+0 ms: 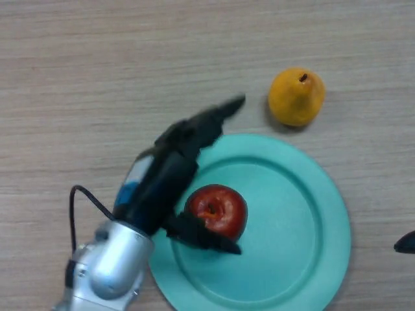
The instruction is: Pick up the red apple and place it on the plate
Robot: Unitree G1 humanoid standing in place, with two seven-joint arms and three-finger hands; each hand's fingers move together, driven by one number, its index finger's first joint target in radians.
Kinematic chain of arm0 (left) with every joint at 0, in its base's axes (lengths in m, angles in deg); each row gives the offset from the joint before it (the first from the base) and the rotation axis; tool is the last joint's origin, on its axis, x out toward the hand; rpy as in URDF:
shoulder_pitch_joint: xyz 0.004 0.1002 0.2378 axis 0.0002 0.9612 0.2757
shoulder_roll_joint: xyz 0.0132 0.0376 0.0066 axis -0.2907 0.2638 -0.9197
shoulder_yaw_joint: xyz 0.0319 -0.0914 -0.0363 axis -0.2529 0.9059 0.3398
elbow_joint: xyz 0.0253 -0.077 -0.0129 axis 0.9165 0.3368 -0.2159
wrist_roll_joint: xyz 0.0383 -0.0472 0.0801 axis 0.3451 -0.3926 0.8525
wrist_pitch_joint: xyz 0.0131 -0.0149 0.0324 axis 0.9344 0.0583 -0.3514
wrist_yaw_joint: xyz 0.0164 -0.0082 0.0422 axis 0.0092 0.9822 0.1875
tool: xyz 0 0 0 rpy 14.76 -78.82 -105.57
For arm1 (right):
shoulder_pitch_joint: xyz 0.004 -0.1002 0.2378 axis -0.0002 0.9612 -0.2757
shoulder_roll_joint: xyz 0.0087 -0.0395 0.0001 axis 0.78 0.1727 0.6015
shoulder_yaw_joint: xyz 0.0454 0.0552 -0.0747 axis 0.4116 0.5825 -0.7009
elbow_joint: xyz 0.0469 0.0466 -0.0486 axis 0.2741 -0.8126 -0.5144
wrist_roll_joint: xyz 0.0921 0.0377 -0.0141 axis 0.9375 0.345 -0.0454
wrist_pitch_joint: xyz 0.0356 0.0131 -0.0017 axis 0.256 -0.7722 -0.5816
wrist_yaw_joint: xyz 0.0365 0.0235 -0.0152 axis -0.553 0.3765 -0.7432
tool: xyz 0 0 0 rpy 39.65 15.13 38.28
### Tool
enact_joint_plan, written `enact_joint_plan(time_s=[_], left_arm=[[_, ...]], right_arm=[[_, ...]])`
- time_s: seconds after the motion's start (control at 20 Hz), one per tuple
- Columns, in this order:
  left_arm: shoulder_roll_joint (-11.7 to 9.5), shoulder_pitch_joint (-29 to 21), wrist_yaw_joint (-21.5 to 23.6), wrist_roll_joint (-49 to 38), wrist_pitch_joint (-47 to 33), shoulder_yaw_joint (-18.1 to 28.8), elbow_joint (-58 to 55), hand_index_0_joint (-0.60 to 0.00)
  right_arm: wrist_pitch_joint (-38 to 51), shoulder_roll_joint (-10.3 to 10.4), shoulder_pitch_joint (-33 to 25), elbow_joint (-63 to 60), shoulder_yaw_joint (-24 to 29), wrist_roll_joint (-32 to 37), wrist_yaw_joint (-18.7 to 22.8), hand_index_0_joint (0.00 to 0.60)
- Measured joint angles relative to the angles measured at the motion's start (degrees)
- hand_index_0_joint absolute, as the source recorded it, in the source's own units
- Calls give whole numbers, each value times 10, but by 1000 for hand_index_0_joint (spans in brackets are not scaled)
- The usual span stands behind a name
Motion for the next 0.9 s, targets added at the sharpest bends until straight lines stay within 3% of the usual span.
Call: enact_joint_plan(time_s=[0.1, 0.2, 0.25, 0.3, 0.35, 0.45, 0.55, 0.7, 0.9], left_arm=[[3, -23, -39, -125, 89, 66, -73, 0], [0, -49, -52, -231, 175, 183, -121, 0], [-19, -66, -35, -290, 225, 243, -140, 0], [-23, -73, 1, -363, 252, 282, -154, 0], [-31, -84, 63, -477, 276, 330, -167, 0], [-80, -73, 85, -493, 233, 323, -161, 0], [-83, -46, 87, -451, 187, 294, -153, 0], [-73, -19, 85, -482, 197, 309, -167, 0], [-88, -16, 86, -500, 205, 333, -184, 0]], right_arm=[[0, -13, -9, 0, -8, 0, 25, 0], [0, -22, -11, 0, -21, 0, 47, 0], [0, -28, -12, 0, -40, 0, 61, 0], [0, -28, -15, 0, -49, -3, 61, 0], [-1, -28, -25, 0, -65, -22, 60, 0], [-2, -39, -52, 0, -84, -51, 61, 0], [-3, -41, -63, 0, -106, -55, 65, 0], [-10, -43, -64, 0, -127, -54, 77, 0], [-11, -79, -69, 0, -129, -38, 97, 0]])
